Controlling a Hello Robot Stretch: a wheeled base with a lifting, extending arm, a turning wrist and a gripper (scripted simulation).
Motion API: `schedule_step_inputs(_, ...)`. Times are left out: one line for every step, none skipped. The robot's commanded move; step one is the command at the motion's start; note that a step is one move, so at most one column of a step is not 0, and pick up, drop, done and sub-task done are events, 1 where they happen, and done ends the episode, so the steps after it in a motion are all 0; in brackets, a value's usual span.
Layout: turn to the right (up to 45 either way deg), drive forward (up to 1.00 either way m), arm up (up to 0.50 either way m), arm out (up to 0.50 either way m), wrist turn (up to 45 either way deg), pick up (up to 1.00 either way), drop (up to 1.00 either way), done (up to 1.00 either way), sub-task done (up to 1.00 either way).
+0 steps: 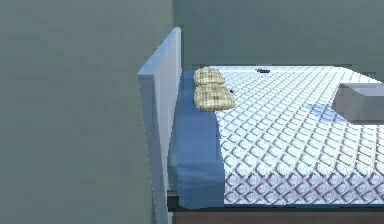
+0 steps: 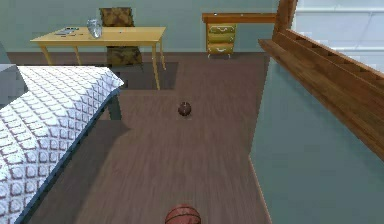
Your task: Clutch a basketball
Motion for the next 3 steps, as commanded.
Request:
schedule_step_inputs(0.0,0.00,0.00,0.00,0.0,1.00,0.00,0.00,0.00)
schedule_step_inputs(0.0,0.00,0.10,0.00,0.0,0.00,0.00,0.00,0.00)
schedule_step_inputs(0.0,0.00,0.00,0.00,0.0,0.00,0.00,1.00,0.00)
